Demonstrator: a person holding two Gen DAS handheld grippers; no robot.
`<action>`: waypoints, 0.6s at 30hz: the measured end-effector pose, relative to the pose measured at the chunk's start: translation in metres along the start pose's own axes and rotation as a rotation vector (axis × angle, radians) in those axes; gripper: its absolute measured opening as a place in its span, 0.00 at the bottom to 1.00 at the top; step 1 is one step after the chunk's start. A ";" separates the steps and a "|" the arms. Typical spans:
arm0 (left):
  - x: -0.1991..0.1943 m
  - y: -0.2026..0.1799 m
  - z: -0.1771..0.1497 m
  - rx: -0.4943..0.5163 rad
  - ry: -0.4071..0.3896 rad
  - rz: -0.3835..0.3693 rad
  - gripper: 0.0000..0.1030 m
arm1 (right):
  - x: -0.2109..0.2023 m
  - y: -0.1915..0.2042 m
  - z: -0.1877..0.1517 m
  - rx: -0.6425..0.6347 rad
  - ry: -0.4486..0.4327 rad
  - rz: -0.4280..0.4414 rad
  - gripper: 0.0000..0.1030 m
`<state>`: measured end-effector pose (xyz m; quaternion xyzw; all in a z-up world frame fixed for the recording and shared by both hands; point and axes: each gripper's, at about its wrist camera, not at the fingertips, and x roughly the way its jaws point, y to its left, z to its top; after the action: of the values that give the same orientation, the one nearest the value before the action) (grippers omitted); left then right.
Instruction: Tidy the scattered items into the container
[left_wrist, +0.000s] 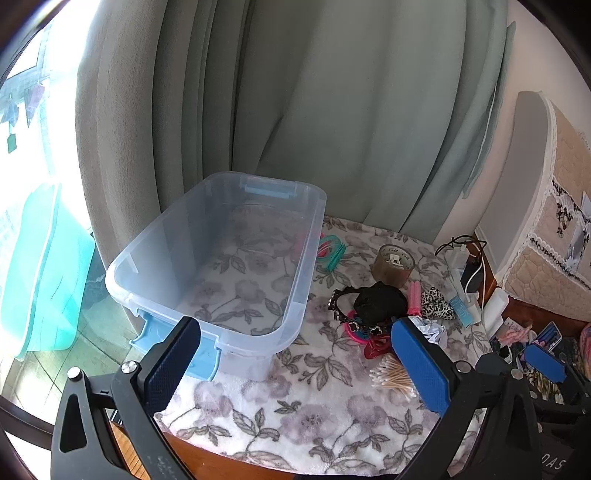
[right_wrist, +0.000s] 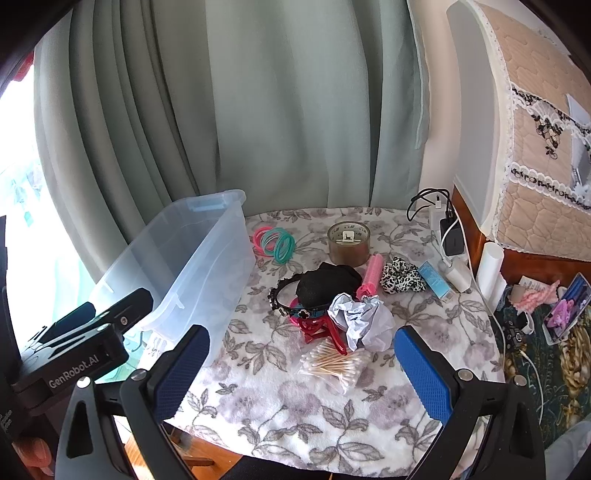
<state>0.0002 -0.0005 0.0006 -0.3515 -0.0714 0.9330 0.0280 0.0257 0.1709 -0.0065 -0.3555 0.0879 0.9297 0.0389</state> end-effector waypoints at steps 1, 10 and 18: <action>-0.001 0.000 0.000 0.003 -0.004 -0.001 1.00 | 0.000 0.000 0.000 0.001 -0.001 0.000 0.99; -0.002 -0.005 -0.001 0.048 -0.013 0.011 1.00 | 0.000 0.001 0.000 -0.003 -0.001 0.001 0.99; -0.003 -0.008 0.005 0.047 -0.004 0.024 1.00 | -0.002 0.002 0.002 -0.003 -0.004 0.006 0.99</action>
<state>-0.0008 0.0068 0.0070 -0.3496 -0.0455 0.9355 0.0250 0.0258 0.1693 -0.0039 -0.3533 0.0873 0.9307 0.0359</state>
